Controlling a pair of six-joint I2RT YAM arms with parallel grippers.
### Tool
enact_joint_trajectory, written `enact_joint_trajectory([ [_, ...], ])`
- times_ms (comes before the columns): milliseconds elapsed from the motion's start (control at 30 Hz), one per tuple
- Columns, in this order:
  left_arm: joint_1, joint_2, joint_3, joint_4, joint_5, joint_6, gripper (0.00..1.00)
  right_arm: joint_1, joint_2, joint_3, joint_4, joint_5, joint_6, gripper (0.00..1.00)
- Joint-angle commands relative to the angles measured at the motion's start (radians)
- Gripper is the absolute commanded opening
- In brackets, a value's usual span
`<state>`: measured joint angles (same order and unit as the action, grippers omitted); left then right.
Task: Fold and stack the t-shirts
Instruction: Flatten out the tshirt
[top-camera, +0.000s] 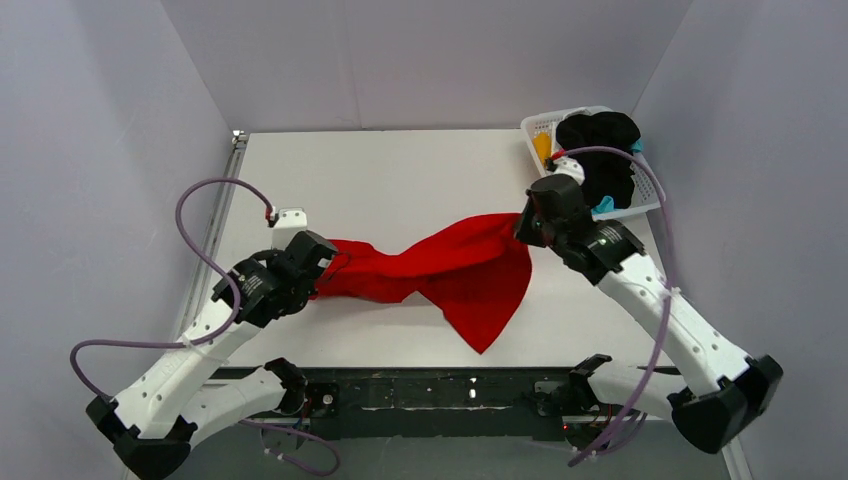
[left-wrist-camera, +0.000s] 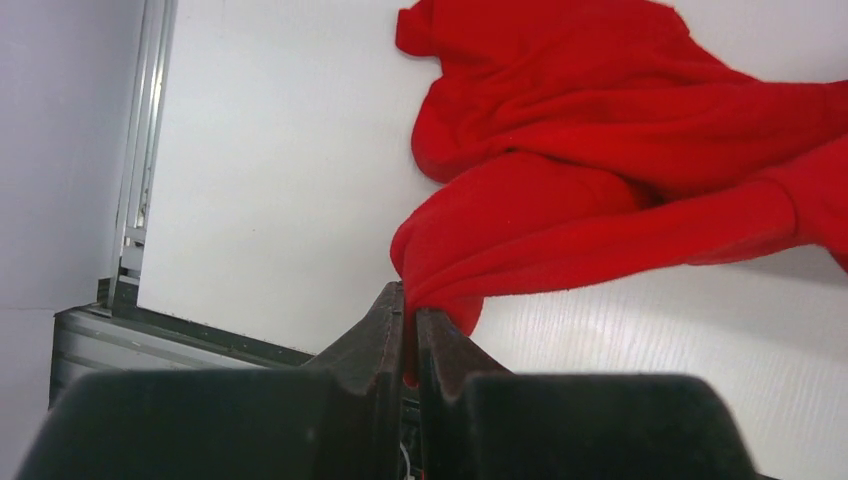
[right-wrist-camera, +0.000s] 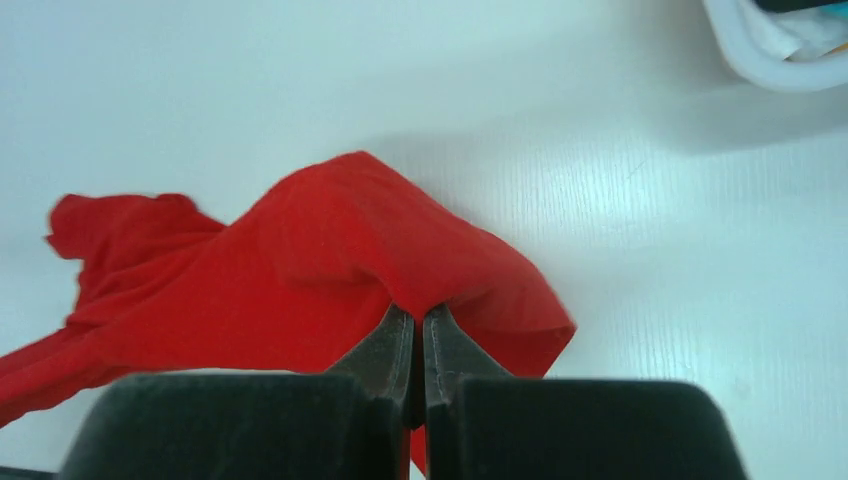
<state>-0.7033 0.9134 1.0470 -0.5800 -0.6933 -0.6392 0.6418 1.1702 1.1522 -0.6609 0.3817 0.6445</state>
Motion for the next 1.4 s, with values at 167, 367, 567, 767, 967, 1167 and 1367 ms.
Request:
enact_joint_trajectory([
  [167, 0.005, -0.077, 0.230, -0.047, -0.122, 0.164, 0.00, -0.074, -0.204, 0.172, -0.002, -0.043, -0.105, 0.01],
  [367, 0.005, -0.067, 0.503, 0.092, 0.011, 0.398, 0.00, -0.075, -0.172, 0.510, -0.042, -0.098, -0.189, 0.01],
  [567, 0.005, 0.036, 0.872, 0.064, 0.233, 0.537, 0.00, -0.074, -0.189, 0.727, -0.045, -0.202, -0.214, 0.01],
  [767, 0.007, 0.105, 1.161, 0.029, 0.455, 0.596, 0.00, -0.075, -0.204, 0.926, -0.074, -0.370, -0.206, 0.01],
  [967, 0.006, 0.128, 1.342, 0.045, 0.685, 0.587, 0.00, -0.074, -0.267, 0.980, -0.027, -0.550, -0.163, 0.01],
  [1167, 0.027, 0.150, 1.407, 0.115, 0.752, 0.600, 0.00, -0.076, -0.304, 0.957, 0.005, -0.592, -0.148, 0.01],
  [1367, 0.028, 0.221, 1.299, 0.197, 0.530, 0.729, 0.00, -0.074, -0.256, 0.875, 0.008, -0.325, -0.221, 0.01],
])
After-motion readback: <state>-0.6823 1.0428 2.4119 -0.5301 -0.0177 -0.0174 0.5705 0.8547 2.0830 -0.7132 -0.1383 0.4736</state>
